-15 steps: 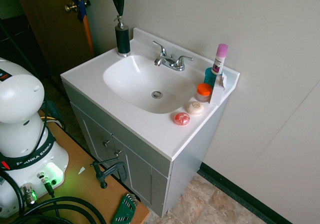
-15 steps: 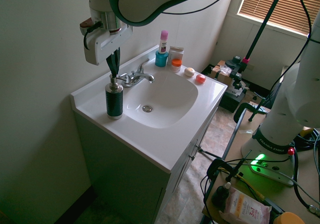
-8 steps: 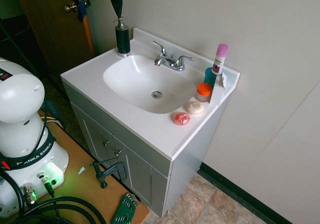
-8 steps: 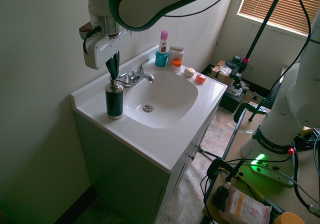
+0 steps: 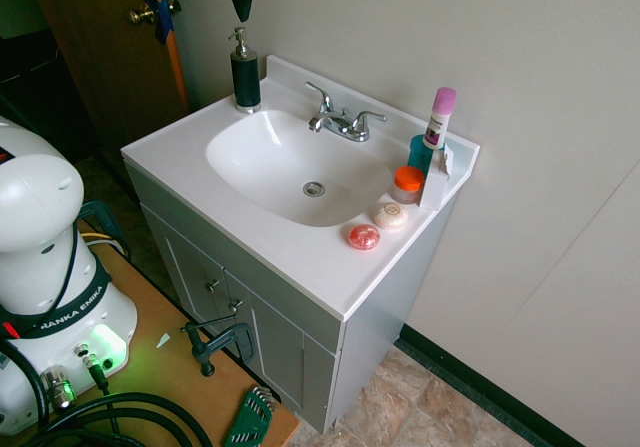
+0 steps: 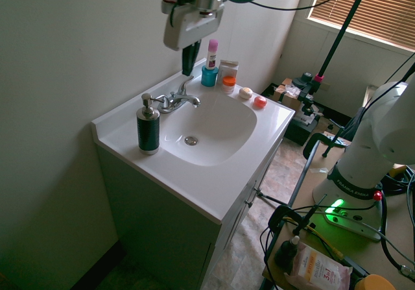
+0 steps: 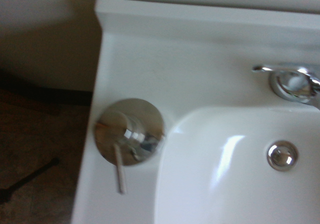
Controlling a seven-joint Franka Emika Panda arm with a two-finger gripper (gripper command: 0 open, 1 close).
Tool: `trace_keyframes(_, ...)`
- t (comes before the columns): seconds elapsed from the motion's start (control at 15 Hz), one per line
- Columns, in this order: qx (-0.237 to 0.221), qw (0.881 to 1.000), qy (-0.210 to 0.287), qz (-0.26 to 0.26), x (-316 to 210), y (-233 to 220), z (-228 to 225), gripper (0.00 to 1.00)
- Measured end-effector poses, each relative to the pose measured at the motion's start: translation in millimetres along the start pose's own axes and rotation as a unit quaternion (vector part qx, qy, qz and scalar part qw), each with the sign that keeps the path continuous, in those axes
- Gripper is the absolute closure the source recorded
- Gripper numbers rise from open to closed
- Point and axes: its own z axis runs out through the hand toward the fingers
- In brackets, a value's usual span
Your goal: Use the sanitizer
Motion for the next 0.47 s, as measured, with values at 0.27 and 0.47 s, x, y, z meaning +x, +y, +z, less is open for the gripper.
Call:
trace_keyframes(0.27,-0.009,1.000,-0.008,0.027,16,56,36,0.00)
trace_keyframes(0.47,-0.014,0.999,-0.015,0.045,25,81,57,0.00)
